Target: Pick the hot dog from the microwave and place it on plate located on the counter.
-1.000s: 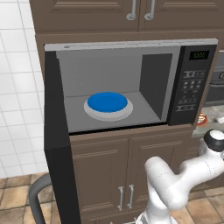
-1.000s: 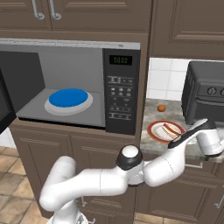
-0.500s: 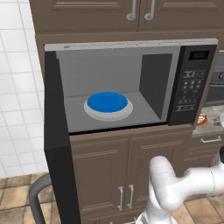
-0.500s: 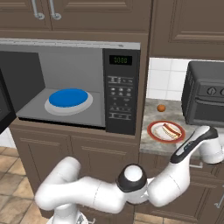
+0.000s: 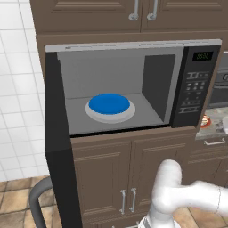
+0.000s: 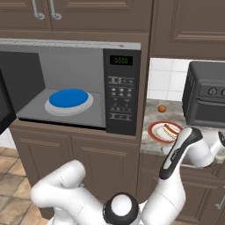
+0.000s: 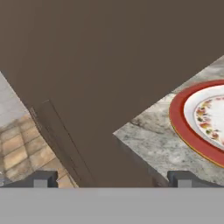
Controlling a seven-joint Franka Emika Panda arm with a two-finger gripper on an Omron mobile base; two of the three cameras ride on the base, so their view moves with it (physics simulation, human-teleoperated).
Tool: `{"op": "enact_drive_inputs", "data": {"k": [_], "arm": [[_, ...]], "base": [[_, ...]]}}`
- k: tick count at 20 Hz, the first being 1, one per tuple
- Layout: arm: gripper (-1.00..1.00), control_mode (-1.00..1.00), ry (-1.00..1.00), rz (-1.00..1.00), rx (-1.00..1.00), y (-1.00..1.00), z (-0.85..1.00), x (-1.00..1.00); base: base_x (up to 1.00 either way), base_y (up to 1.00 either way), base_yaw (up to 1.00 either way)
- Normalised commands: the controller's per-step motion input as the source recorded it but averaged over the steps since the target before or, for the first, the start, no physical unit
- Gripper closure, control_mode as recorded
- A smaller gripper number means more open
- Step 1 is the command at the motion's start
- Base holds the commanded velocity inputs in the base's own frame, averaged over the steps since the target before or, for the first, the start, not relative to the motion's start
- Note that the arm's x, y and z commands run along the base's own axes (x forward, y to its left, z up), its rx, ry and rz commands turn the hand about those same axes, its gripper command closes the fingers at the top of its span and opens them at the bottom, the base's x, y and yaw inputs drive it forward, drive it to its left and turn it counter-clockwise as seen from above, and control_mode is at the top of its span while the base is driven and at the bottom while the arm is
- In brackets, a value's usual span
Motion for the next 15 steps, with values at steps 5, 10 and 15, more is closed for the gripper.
{"op": "enact_drive_inputs", "data": {"k": [5, 10, 15], "arm": [[-1.0, -1.0, 0.0, -0.26, -0.16, 0.95, 0.35, -0.54], [-1.0, -1.0, 0.0, -0.33, -0.1, 0.61, 0.45, -0.41], [-1.0, -1.0, 0.03, -0.25, -0.01, 0.2, 0.46, -0.59]], "base": [[0.0, 0.0, 0.0], [0.0, 0.0, 0.0], [0.0, 0.0, 0.0]]}}
